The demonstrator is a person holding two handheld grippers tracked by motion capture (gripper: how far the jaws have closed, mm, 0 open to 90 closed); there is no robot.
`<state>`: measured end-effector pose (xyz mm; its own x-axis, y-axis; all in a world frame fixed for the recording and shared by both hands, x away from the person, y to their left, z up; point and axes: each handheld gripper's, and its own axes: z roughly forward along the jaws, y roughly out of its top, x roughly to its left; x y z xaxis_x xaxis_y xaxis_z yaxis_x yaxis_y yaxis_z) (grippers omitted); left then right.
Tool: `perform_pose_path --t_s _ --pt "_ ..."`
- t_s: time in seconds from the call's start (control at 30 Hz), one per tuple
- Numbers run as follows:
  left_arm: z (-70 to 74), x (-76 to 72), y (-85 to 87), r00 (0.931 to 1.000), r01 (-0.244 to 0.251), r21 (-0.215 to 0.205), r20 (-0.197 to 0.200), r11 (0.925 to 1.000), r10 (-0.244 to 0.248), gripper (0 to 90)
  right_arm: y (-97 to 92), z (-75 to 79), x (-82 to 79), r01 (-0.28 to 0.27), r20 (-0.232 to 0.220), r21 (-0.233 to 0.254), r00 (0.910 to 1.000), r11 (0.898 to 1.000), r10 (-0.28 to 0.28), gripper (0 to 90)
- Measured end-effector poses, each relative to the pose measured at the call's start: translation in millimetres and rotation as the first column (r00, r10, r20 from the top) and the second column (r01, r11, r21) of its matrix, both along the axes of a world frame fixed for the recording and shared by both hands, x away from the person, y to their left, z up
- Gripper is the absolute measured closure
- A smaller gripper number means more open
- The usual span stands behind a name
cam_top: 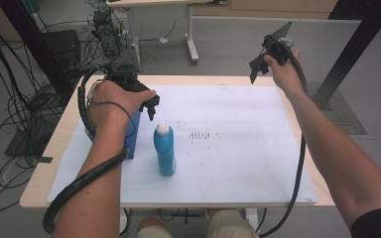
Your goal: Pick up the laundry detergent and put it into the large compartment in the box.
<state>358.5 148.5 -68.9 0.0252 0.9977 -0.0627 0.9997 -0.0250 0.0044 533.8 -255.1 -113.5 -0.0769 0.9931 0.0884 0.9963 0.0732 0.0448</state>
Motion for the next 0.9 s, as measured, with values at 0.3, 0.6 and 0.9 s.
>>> perform_pose_path --t_s 0.3,0.6,0.9 --pt "-2.3 2.1 -22.0 0.9998 0.022 -0.004 -0.001 0.9998 -0.022 6.2 2.0 1.3 -2.3 -0.006 -0.002 -0.005 1.0 1.0 0.006 5.9" --pt "-7.9 6.7 -45.2 0.9992 0.039 -0.008 -0.006 0.9992 -0.039 6.0 5.0 -1.1 -4.9 -0.016 -0.003 -0.003 0.9999 1.0 0.016 5.9" --pt "-11.7 10.4 -65.0 0.9994 0.033 0.009 -0.008 0.9994 -0.033 6.0 -2.8 1.3 -8.8 -0.013 0.005 0.012 0.9999 1.0 0.013 5.9"
